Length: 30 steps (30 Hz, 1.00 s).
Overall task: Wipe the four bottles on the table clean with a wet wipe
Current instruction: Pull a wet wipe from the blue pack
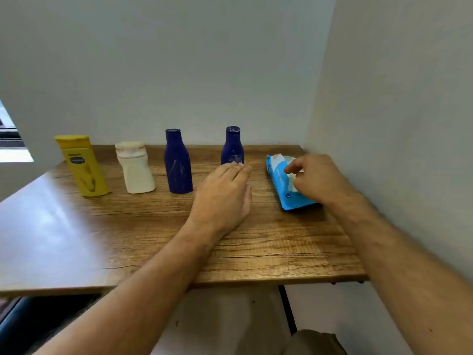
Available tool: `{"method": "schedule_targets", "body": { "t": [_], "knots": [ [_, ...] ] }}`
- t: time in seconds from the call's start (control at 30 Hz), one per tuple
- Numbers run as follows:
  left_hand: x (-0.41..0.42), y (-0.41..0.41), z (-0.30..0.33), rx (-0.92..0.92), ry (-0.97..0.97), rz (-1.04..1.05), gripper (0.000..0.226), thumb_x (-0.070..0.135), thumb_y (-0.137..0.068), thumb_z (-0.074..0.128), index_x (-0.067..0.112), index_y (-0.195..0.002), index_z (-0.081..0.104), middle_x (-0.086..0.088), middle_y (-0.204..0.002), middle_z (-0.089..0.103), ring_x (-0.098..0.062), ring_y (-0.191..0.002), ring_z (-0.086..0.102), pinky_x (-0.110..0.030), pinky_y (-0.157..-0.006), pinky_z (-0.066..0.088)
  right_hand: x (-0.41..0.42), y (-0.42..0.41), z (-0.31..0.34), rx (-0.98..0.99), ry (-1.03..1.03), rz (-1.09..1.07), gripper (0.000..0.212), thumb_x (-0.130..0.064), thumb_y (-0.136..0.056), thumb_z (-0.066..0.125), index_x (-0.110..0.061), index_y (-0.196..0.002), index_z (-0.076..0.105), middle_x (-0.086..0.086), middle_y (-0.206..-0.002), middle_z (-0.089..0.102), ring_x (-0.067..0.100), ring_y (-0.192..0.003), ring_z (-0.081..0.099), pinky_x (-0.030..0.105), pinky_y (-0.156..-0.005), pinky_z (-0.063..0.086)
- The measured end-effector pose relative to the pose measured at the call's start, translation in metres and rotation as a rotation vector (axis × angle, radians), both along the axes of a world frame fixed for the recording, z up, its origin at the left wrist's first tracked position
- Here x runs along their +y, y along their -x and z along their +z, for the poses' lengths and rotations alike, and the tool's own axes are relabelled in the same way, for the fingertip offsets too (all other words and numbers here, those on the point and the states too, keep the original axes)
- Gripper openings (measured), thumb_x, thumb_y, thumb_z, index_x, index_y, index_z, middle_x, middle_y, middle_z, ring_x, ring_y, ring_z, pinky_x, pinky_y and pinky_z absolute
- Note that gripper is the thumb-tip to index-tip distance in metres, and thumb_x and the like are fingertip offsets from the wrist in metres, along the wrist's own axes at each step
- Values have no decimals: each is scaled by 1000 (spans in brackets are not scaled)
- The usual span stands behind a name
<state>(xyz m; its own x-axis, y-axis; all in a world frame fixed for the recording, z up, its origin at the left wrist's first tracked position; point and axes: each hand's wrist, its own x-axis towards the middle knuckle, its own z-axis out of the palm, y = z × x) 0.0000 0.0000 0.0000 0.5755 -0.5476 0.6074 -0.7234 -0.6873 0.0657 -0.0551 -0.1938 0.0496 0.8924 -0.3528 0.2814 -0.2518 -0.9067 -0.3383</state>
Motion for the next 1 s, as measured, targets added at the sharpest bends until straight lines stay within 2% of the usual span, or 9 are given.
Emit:
{"method": "schedule_targets", "body": {
  "t": [0.13,0.23,0.3,0.47,0.6,0.7,0.8,0.9,1.0],
  "knots": [
    [-19,0,-2,51,-26,-60,46,35,-103,47,19,-145,51,2,-139,62,-12,-130,52,-31,-108,43,-12,10,3,88,-30,-26,42,-22,-87,67,-30,-128,63,-4,-135,59,16,-119,54,27,-91,44],
    [-28,-2,-6,77,-43,-61,46,34,-104,46,19,-147,50,2,-145,58,-12,-136,48,-31,-111,40,-18,12,0,170,33,-29,66,-50,-74,79,-32,-134,58,-4,-136,58,17,-119,54,30,-94,44],
    [-28,-6,-7,66,-57,-49,47,32,-104,46,18,-149,47,1,-148,55,-13,-139,45,-31,-114,36,-20,11,-3,210,117,-34,77,-57,-69,79,-34,-138,54,-3,-141,54,18,-122,52,32,-96,44],
    [-23,-11,-13,80,-57,-8,49,31,-104,47,17,-151,44,0,-150,53,-13,-141,42,-29,-116,32,-22,6,-10,249,156,-34,73,-49,-76,78,-33,-141,50,2,-141,53,21,-121,51,34,-97,46],
    [-21,-10,-12,96,-47,1,50,31,-103,47,18,-152,43,-1,-151,52,-13,-142,42,-29,-117,31,-26,3,-15,201,66,-37,51,-38,-85,73,-27,-133,60,2,-130,61,18,-111,58,33,-95,51],
    [-20,-8,-15,95,-38,-4,50,30,-103,47,18,-151,44,-1,-151,52,-13,-142,42,-29,-117,32,-30,2,-18,51,-52,-58,28,-31,-92,66,-24,-118,70,3,-126,65,16,-105,60,32,-90,52],
    [-17,-5,-15,99,4,4,50,28,-102,49,17,-150,45,-1,-149,54,-13,-141,43,-28,-116,32,-30,0,-17,-148,-160,-93,21,-29,-93,64,-23,-110,74,1,-116,70,12,-98,61,31,-86,53],
    [-17,-5,-15,102,42,4,49,26,-102,49,17,-150,45,0,-149,54,-12,-141,42,-26,-116,29,-26,-4,-13,-208,-196,-116,25,-35,-92,64,-24,-113,71,0,-116,69,10,-97,58,28,-81,50],
    [-16,-3,-16,109,60,6,49,26,-101,49,17,-150,46,-1,-149,54,-12,-141,42,-25,-116,29,-23,-6,-15,-13,-157,-107,61,-54,-76,75,-23,-127,63,0,-123,64,15,-103,58,30,-84,50]
  ]
}}
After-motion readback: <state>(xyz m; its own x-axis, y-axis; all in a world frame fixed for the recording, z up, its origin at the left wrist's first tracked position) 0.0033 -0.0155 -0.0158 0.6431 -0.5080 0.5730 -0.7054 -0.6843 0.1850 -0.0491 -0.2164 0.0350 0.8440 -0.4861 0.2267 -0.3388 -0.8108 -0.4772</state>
